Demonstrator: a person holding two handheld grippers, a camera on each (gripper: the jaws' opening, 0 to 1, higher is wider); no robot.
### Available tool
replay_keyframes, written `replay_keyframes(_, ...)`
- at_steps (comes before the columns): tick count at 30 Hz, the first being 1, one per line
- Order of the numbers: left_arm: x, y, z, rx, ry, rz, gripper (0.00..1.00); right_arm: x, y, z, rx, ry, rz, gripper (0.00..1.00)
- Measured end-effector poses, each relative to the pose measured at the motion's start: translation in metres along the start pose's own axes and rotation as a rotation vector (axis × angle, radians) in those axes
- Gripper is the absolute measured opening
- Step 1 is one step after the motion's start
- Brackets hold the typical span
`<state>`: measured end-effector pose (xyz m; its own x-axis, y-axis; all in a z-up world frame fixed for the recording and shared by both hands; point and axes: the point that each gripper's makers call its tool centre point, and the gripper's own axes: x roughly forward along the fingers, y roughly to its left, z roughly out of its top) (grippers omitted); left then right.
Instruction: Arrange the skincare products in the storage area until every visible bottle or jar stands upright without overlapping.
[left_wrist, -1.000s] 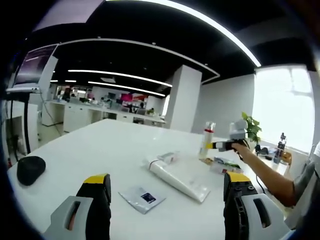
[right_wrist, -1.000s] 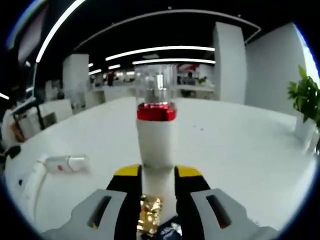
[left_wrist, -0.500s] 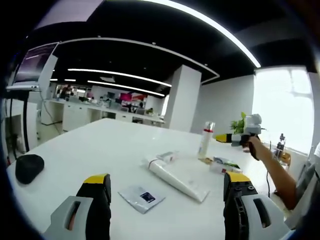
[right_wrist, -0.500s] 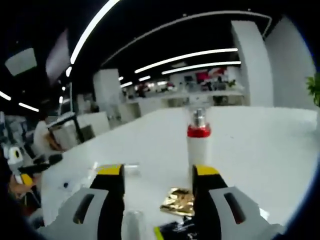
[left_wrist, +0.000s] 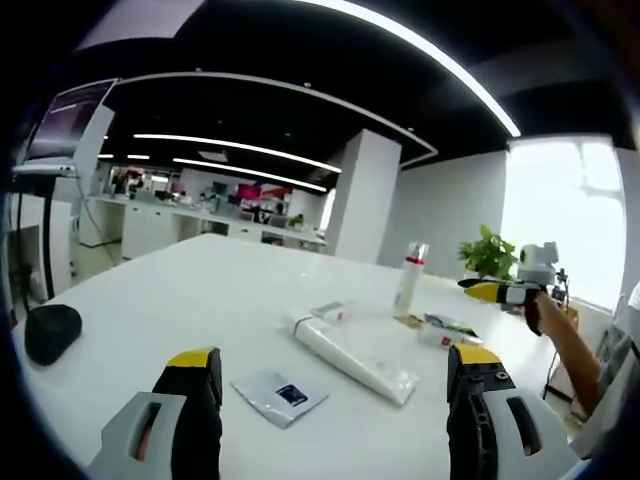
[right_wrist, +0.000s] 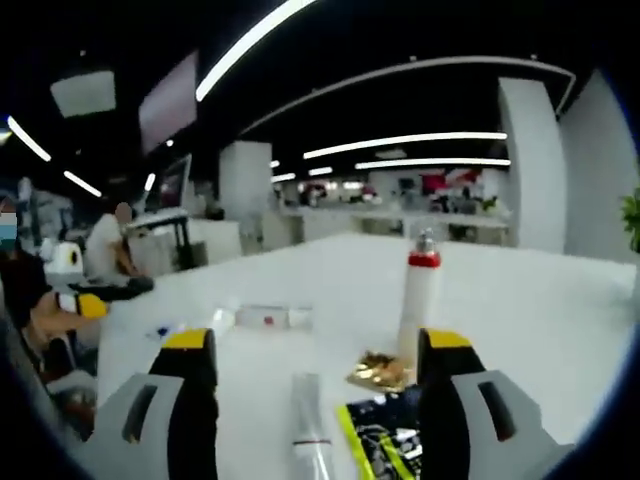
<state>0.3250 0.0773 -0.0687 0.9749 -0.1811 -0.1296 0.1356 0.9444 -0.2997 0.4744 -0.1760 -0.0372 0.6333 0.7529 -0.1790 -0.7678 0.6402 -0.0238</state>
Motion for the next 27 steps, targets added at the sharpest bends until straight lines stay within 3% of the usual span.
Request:
replay_keyframes(5,0.001,-0.001,0.001,0.006,-0.002,-0.008,0.96,-0.008,0.004,-0.035,0.005,0.090,0.028,0.88)
replay_keyframes(9,-0.001,0.000,0.001,-0.005,-0.007,-0.005,0.96,-0.019,0.009,-0.062,0.012,0.164,0.038,0.85)
replay_keyframes(16,-0.002,0.003,-0.003,-0.010,0.000,0.000,0.96,-0.028,0.014,-0.071,0.026,0.162,0.021,0.72)
replay_keyframes(23,-0.002,0.003,-0.003,-0.008,0.005,-0.002,0.96,-0.027,0.020,-0.090,0.059,0.207,0.023,0.62)
replay_keyframes(27,-0.004,0.004,-0.003,-0.014,-0.002,-0.001,0.96,-0.027,0.019,-0.090,0.071,0.195,0.019,0.52)
